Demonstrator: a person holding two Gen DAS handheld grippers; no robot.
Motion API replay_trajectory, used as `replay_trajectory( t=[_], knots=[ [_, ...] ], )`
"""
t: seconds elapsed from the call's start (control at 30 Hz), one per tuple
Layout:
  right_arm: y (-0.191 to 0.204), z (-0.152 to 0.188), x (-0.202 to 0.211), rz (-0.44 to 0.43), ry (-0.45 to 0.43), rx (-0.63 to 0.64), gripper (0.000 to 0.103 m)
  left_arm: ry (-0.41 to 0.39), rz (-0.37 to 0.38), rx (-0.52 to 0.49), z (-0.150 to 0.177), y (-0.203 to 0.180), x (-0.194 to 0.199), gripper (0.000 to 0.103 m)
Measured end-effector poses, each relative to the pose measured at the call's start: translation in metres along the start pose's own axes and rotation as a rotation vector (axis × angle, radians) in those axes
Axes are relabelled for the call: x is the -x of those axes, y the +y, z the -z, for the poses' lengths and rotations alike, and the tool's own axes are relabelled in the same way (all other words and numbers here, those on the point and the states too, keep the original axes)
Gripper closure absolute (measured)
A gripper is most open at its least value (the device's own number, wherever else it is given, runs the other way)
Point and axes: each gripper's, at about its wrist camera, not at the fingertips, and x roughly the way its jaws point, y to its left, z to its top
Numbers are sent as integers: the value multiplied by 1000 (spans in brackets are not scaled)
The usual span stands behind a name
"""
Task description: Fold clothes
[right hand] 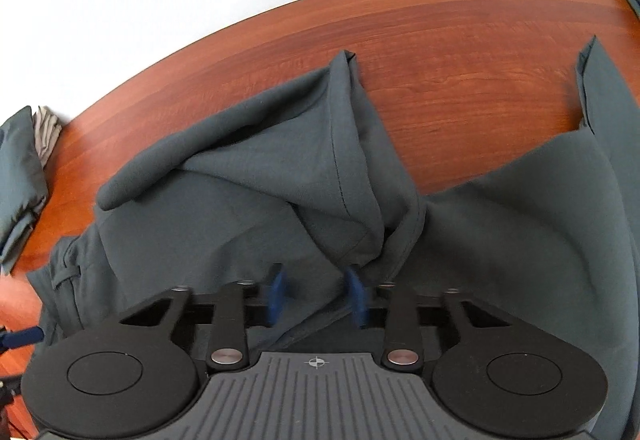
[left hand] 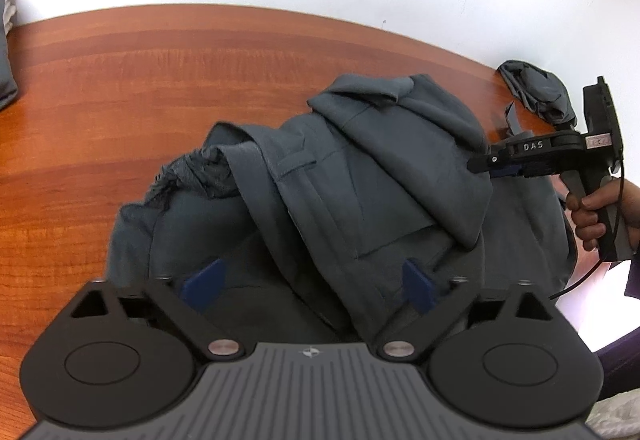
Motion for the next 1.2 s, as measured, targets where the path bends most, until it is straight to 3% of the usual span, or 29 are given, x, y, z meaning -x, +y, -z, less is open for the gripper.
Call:
replay_trajectory(
  t=[0.13,0.37,0.7,0.83,1.03,1.2],
  knots=[
    [0,3,8,-35,-17,-28,78,31,11,-11,1,-2,-6,1],
    [0,9,7,-50,-17,-62,68,96,48,-28,4,-6,-18,0],
    [-1,13,-2,-53,-21,-85,64,234,-11,-12,11,-4,-37,0],
    [3,12,1,-83,-34,-89,64,244,-15,-13,13,-3,-40,0],
    [15,15,4,-124,-50,-50,63,263,-75,-139,19,-20,-47,0],
    [16,16,-7,-49,-32,-38,64,269,-123,-238,29,-33,-50,0]
  ],
)
